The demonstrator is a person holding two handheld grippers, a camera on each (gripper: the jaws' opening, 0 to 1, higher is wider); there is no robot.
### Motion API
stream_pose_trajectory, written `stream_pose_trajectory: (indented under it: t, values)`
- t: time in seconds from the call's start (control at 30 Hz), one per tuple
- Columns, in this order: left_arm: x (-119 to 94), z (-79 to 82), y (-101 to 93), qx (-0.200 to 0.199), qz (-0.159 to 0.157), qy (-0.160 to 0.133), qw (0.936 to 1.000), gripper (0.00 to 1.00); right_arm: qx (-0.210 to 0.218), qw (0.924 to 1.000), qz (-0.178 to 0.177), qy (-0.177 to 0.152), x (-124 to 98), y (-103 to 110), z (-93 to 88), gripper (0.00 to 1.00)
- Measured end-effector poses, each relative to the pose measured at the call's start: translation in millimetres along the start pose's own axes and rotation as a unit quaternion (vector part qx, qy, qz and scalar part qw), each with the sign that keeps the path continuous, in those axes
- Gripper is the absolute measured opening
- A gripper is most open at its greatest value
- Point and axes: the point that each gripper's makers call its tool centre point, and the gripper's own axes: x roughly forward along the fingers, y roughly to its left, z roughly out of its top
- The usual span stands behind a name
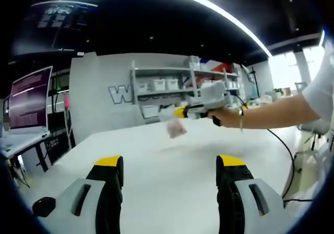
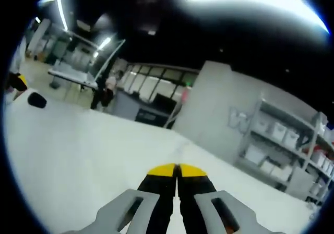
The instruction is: Open the resealable bag by pulling the two sides of the seal apart until the entire bag opening is separated and visibly accessible.
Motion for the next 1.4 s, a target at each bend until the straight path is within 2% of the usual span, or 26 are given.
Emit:
stream_pose_trajectory:
  t: [0.33, 0.53, 0.8, 1.1, 1.4]
  values:
    - [-1.8, 1.3, -5.7, 0.006, -0.004, 0.002, 1.0000, 0.71, 0.006, 1.0000, -0.001, -0.006, -25.3, 4.2, -4.3, 0.00]
    - [-1.2, 2.5, -12.3, 0.008, -0.010, 0.002, 0.9999, 0.71, 0.008, 0.9998, 0.001, -0.017, -42.3, 7.1, 0.9, 0.00]
    - [-2.1, 3.1, -17.9, 0.010, -0.013, 0.002, 0.9999, 0.71, 0.007, 0.9997, -0.001, -0.022, -61.9, 12.1, -0.7, 0.00]
    - [-2.7, 2.7, -20.2, 0.011, -0.015, 0.003, 0.9998, 0.71, 0.009, 0.9995, -0.004, -0.030, -71.3, 9.2, 2.1, 0.00]
    - [-2.6, -1.4, -20.0, 0.008, -0.015, 0.006, 0.9998, 0.71, 0.009, 0.9992, -0.001, -0.039, -88.0, 17.1, 4.8, 0.00]
